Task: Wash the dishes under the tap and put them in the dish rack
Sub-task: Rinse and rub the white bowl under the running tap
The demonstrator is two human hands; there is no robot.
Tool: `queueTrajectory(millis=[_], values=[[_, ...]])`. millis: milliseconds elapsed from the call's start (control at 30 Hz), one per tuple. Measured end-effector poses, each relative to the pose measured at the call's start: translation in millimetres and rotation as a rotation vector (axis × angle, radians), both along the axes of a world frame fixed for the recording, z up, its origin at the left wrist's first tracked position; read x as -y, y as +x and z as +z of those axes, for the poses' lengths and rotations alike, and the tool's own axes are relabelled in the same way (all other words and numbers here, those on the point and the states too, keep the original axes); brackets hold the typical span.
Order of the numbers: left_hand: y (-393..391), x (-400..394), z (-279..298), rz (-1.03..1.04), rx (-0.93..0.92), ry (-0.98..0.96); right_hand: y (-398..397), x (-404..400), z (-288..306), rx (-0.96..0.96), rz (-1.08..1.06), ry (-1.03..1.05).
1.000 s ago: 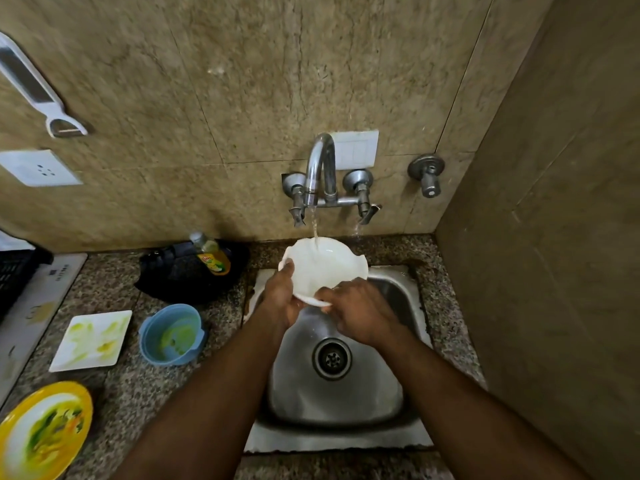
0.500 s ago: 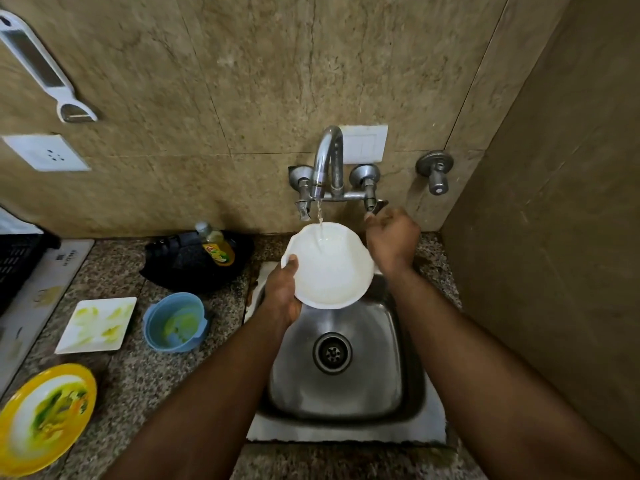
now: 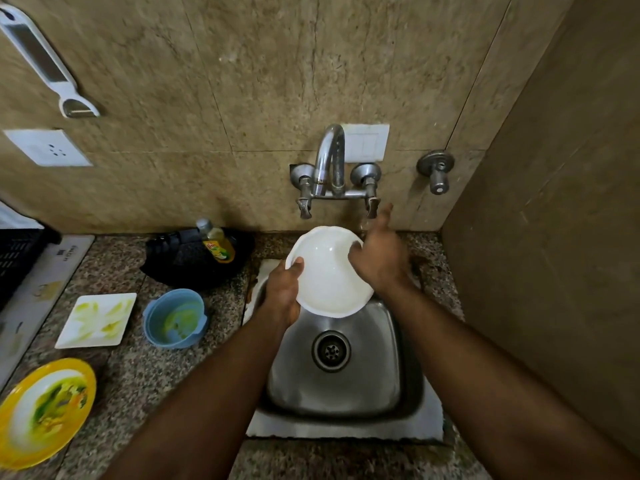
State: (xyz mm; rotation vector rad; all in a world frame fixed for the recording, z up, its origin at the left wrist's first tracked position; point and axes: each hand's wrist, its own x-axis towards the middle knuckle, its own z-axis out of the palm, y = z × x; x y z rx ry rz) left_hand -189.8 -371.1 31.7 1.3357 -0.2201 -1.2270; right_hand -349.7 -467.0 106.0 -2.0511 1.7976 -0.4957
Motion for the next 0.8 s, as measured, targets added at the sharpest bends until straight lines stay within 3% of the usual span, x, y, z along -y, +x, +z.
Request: queueTrajectory(millis=[67,133,200,267,433,800], values=[[4.2,-7.2,-2.0,-0.061,-0.03,-0.057,-12.1,-0.7,-20.2,0.035,-0.05,0.254],[9.0,-13.7,-6.5,-0.105,-0.042,-0.103,-20.3,-3.5,-30.6,0.277,-0.051,0.569],[10.7,-18.4,-8.9,-0.113,0.036,-0.101,-26.9,-7.8,-36.7,0.403,-0.011,0.712],[9.2,-20.8,-11.1,-0.142,0.194,-0.08,-33.0,-10.2,-37.7,0.359,0.065,0.639],[7.0,-23.1,-7.4,-0.183,0.641,-0.014,-38.3,-13.9,-35.4,0.212,0.208,0.236],[10.8,-26.2,18.9,-0.186,1.179,0.03,-32.6,-27.5,7.3,0.128,0.4,-0.256]])
